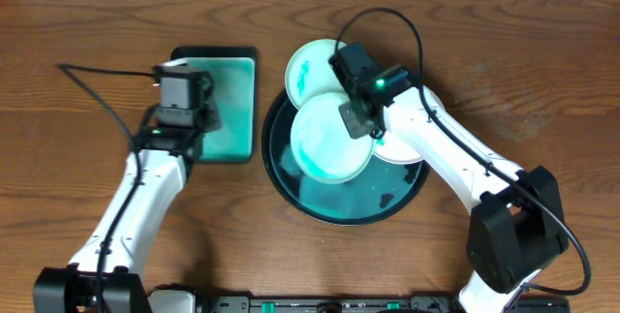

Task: Clean dirty plates on tray and stack at the side
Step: 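Move the sponge back over the basin with the left gripper, then lift the mint plate off the tray with the right gripper, then carry the mint plate right and set it on the table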

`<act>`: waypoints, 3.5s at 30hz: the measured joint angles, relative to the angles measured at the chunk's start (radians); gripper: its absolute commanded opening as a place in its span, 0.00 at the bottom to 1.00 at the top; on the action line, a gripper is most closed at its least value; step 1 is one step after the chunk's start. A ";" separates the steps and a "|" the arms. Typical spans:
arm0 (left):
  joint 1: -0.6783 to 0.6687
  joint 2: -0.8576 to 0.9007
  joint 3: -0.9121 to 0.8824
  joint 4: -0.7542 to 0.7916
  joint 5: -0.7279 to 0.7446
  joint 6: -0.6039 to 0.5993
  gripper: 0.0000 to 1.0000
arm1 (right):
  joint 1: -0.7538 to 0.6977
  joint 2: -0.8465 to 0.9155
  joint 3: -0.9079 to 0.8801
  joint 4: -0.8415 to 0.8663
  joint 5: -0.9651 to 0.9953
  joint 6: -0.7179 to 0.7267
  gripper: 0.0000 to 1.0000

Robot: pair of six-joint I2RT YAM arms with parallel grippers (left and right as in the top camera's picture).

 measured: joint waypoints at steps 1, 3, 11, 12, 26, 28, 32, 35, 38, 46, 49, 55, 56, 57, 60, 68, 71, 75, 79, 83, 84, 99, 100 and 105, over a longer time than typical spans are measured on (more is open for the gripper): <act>0.020 0.000 0.000 0.000 -0.002 -0.005 0.07 | 0.009 0.000 0.023 -0.012 0.027 -0.013 0.01; 0.061 0.000 0.000 0.000 -0.003 -0.011 0.07 | 0.022 0.000 0.059 -0.024 0.082 -0.039 0.01; 0.172 0.000 0.000 0.000 0.136 -0.029 0.07 | 0.132 0.000 0.116 0.003 0.472 -0.217 0.01; 0.172 0.000 0.000 0.001 0.154 -0.029 0.07 | 0.145 0.000 0.116 0.010 0.510 -0.242 0.01; 0.172 0.000 0.000 0.001 0.219 -0.030 0.07 | 0.352 0.000 0.117 0.211 0.859 -0.593 0.01; 0.172 0.000 0.000 0.001 0.219 -0.030 0.07 | 0.367 0.000 0.117 0.233 0.892 -0.650 0.01; 0.172 0.000 0.000 0.001 0.219 -0.030 0.07 | 0.377 0.000 0.117 0.269 0.941 -0.733 0.01; 0.172 0.000 0.000 0.001 0.219 -0.030 0.07 | 0.380 0.000 0.117 0.269 0.963 -0.766 0.01; 0.172 0.000 0.000 0.001 0.219 -0.030 0.07 | 0.383 0.000 0.117 0.270 0.977 -0.788 0.01; 0.172 0.000 0.000 0.001 0.219 -0.030 0.07 | 0.383 0.000 0.117 0.270 0.985 -0.805 0.01; 0.172 0.000 0.000 0.001 0.219 -0.030 0.07 | 0.383 0.000 0.117 0.270 0.988 -0.807 0.01; 0.172 0.000 0.000 0.001 0.219 -0.030 0.07 | 0.383 0.000 0.117 0.270 0.988 -0.808 0.01; 0.172 0.000 0.000 0.001 0.219 -0.030 0.07 | 0.383 0.000 0.117 0.270 0.988 -0.808 0.01; 0.172 0.000 0.000 0.001 0.219 -0.030 0.07 | 0.383 0.000 0.117 0.270 0.988 -0.808 0.01; 0.172 0.000 0.000 0.001 0.219 -0.030 0.07 | 0.383 0.000 0.117 0.270 0.988 -0.808 0.01; 0.172 0.000 0.000 0.001 0.219 -0.030 0.07 | 0.383 0.000 0.117 0.269 0.984 -0.806 0.01; 0.172 0.000 0.000 0.001 0.219 -0.030 0.07 | 0.383 0.000 0.119 0.212 0.917 -0.778 0.01; 0.172 0.000 0.000 -0.003 0.219 -0.030 0.07 | 0.381 0.000 0.119 0.157 0.763 -0.746 0.01; 0.172 0.000 0.000 -0.011 0.223 -0.030 0.07 | 0.380 0.002 0.118 0.252 0.784 -0.763 0.01; 0.172 0.000 0.000 -0.013 0.231 -0.030 0.07 | 0.356 0.003 0.119 0.393 0.861 -0.852 0.01; 0.172 0.000 0.000 -0.014 0.233 -0.030 0.07 | 0.346 0.003 0.120 0.390 0.862 -0.863 0.01; 0.172 0.000 0.000 -0.016 0.238 -0.030 0.08 | 0.198 0.004 0.140 0.288 0.463 -0.743 0.01; 0.172 0.000 0.000 -0.016 0.238 -0.030 0.07 | 0.157 0.004 0.157 0.266 0.411 -0.721 0.01; 0.172 0.000 0.000 -0.016 0.238 -0.030 0.07 | -0.113 0.003 0.304 0.140 0.005 -0.587 0.01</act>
